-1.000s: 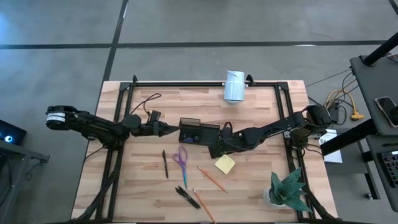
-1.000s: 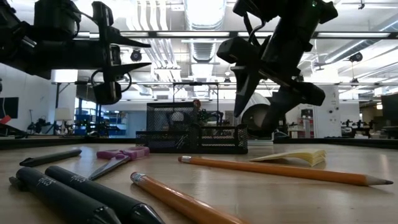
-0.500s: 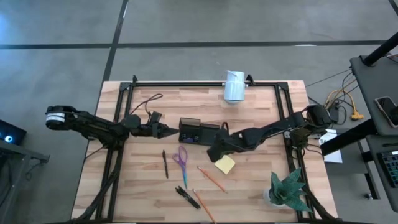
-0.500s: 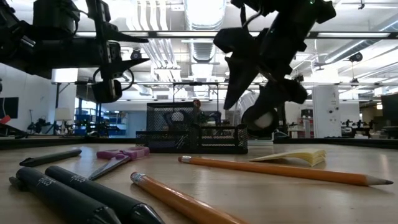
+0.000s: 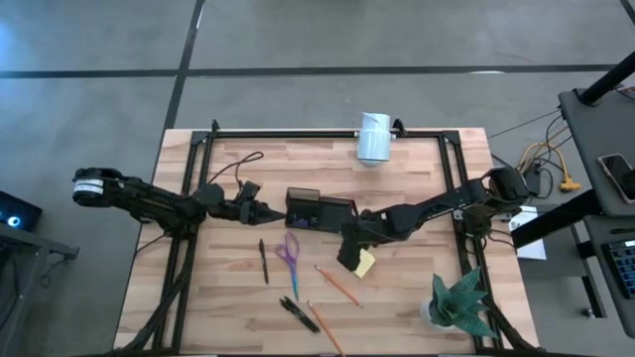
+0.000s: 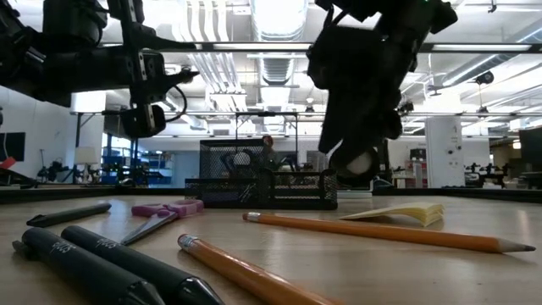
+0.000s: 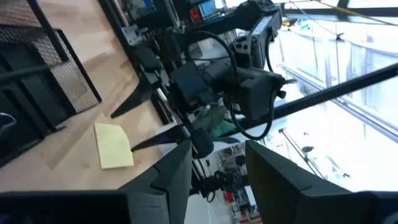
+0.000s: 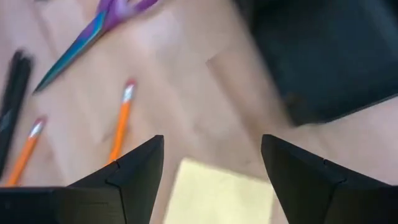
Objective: Pick and place office supplies into organizer
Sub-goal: Put the yellow sticky notes into the black desk organizer
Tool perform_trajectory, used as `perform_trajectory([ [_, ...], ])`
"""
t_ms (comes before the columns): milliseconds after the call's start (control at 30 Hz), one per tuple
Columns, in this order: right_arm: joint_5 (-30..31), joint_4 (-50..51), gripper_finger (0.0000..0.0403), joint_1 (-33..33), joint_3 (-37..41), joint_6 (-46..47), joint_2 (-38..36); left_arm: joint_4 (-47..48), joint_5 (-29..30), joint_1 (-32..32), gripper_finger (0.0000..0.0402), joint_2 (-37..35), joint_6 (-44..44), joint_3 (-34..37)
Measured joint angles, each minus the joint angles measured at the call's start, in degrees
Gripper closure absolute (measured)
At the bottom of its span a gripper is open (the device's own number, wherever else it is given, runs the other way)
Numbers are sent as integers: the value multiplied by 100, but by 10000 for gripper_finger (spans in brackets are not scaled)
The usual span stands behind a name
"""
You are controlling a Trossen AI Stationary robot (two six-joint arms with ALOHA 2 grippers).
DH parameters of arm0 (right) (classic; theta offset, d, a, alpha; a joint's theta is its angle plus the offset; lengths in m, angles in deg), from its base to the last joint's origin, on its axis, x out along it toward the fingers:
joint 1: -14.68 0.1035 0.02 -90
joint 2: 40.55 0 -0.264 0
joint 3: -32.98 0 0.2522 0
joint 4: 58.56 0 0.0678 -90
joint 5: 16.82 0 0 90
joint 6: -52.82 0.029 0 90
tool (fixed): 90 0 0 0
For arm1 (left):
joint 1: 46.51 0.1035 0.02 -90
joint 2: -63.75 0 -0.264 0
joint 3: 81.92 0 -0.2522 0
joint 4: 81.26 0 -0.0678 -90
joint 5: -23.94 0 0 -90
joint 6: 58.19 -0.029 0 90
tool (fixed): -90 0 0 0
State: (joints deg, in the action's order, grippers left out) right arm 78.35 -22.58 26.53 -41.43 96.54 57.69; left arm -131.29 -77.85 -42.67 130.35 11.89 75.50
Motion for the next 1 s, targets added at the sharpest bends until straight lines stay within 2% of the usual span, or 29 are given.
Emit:
perform_trajectory([
  [133,-645,222,143,220,-2,329,0,-8,-18,-47,269,0,0,4],
  [300,-596,775,147,759,47,927,0,-6,-16,-53,269,0,-40,20],
  [400,-152,805,147,1138,64,1386,0,-5,-16,-51,269,0,-48,34],
  [567,1272,790,153,1704,-4,1991,2,-1,-16,-51,269,0,-52,97],
  [700,1573,806,157,1873,-4,1360,28,0,-16,-51,269,0,-52,118],
  [900,1603,911,157,1931,0,-778,28,7,-17,-49,269,0,-370,169],
  [1000,1658,932,157,1924,60,-917,28,9,-16,-49,269,0,-489,173],
])
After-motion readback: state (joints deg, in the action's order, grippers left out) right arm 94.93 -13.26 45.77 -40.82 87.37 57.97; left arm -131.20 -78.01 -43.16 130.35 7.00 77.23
